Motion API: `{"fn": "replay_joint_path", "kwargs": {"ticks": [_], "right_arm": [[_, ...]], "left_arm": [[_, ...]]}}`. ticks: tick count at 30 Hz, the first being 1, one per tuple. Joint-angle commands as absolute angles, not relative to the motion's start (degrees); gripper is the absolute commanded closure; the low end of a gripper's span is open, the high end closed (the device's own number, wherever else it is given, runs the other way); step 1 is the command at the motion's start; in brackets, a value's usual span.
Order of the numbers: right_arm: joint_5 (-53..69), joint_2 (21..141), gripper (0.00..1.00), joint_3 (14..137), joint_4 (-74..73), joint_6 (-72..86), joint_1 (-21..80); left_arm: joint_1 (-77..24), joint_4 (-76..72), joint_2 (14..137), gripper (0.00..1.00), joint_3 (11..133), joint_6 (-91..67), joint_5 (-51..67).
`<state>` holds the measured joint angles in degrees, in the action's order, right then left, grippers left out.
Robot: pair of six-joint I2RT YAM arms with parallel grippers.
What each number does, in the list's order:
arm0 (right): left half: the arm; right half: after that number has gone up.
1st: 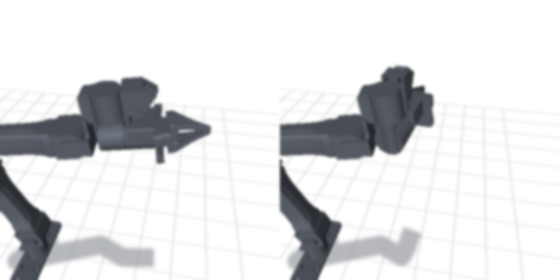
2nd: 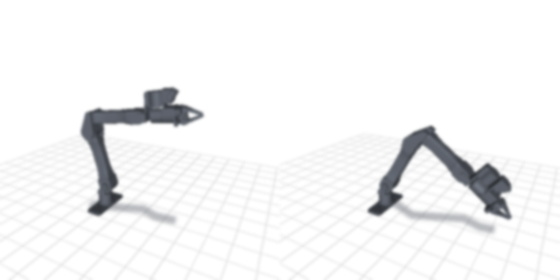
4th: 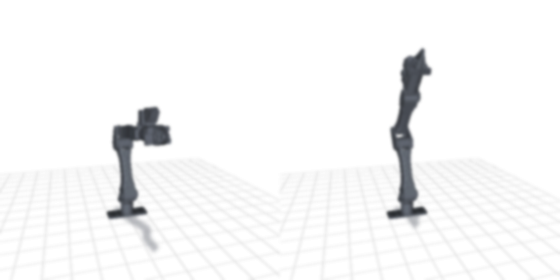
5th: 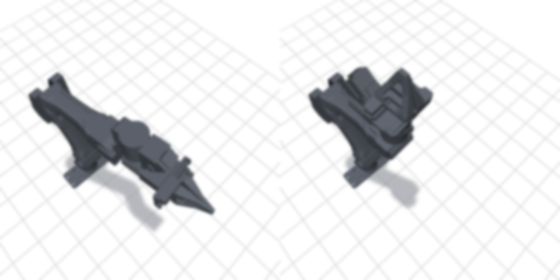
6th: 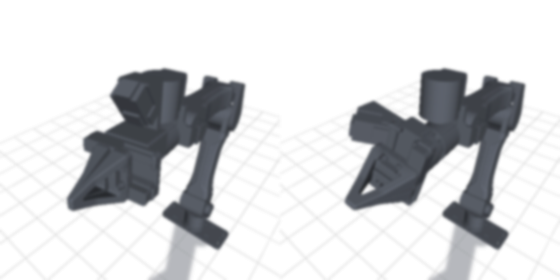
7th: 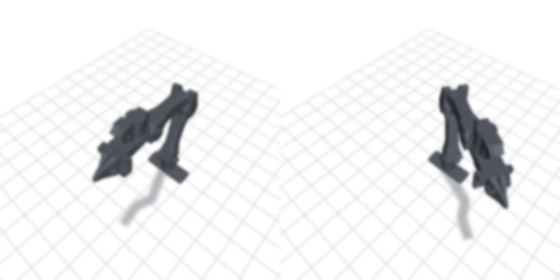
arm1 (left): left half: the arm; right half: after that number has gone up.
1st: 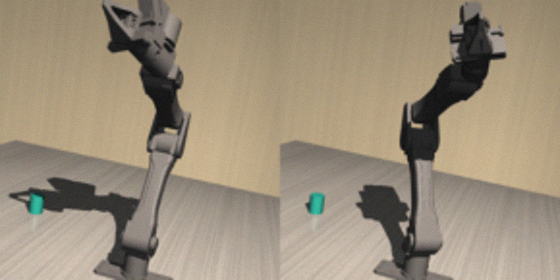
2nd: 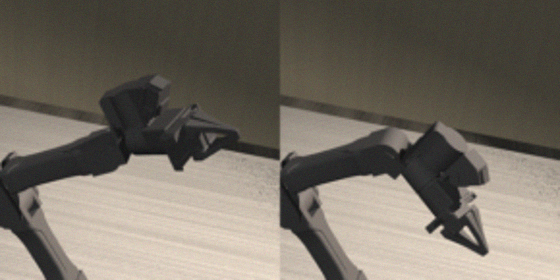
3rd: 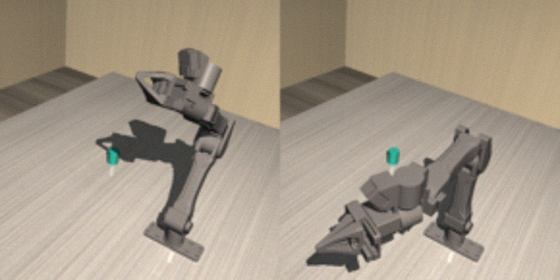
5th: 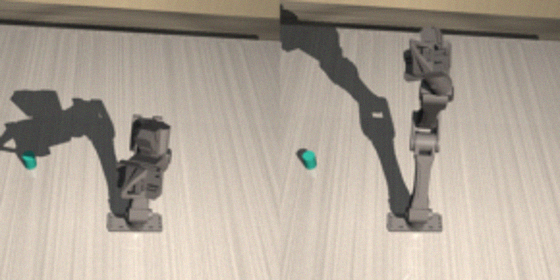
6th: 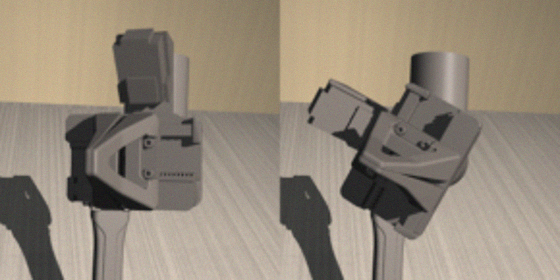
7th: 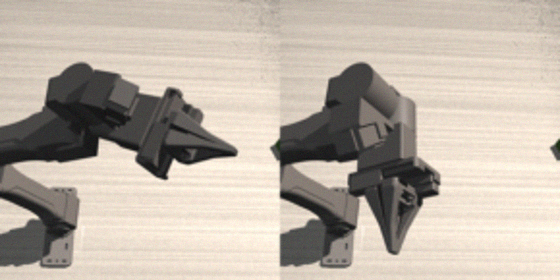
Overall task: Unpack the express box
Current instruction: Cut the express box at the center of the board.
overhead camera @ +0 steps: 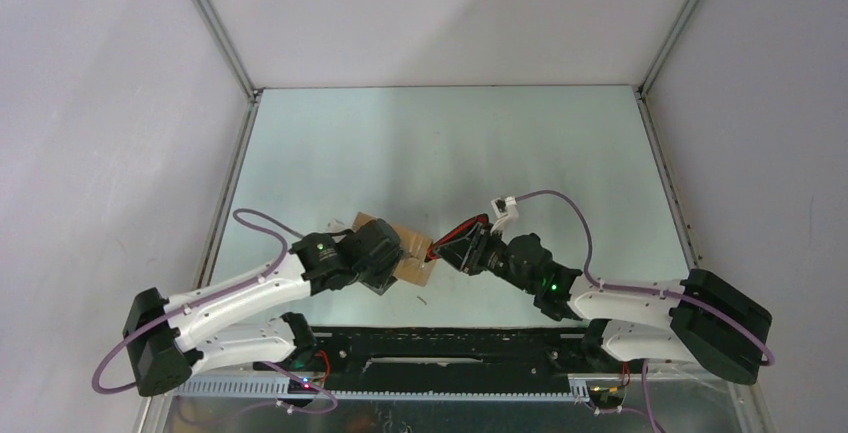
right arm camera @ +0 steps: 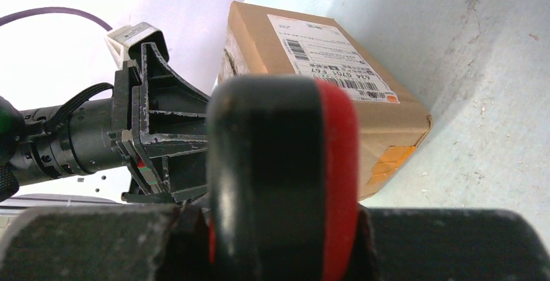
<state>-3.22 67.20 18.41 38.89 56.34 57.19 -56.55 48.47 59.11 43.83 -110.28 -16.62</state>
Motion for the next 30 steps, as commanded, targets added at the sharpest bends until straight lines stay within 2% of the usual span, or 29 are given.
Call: {"fn": "replay_joint_path", "kwargs": {"ticks": [1, 2, 5, 7, 21, 30], "right_arm": [[-4.75, 68.99, 1.0, 19.75, 35.06, 53.18, 58.2], [-4.7, 69.11, 1.0, 19.81, 35.09, 53.17, 58.25], [-4.12, 69.56, 1.0, 20.07, 35.41, 53.21, 58.27], [-3.34, 69.61, 1.0, 20.05, 35.77, 53.59, 58.27], [3.7, 66.28, 1.0, 19.99, 33.41, 56.28, 50.91], [6.04, 65.97, 1.0, 20.1, 32.68, 58.11, 51.07]], "left_arm": [[-56.85, 56.46, 59.04, 0.61, 42.15, -113.19, -17.16], [-56.79, 54.93, 58.42, 0.65, 41.35, -113.47, -17.28], [-56.69, 49.97, 55.1, 0.9, 37.15, -115.37, -17.53], [-56.69, 46.8, 52.61, 0.99, 34.72, -116.99, -18.12], [-56.78, 51.16, 50.34, 1.0, 34.4, -119.68, -20.61], [-56.79, 50.29, 50.28, 1.0, 34.11, -121.33, -22.06]]}}
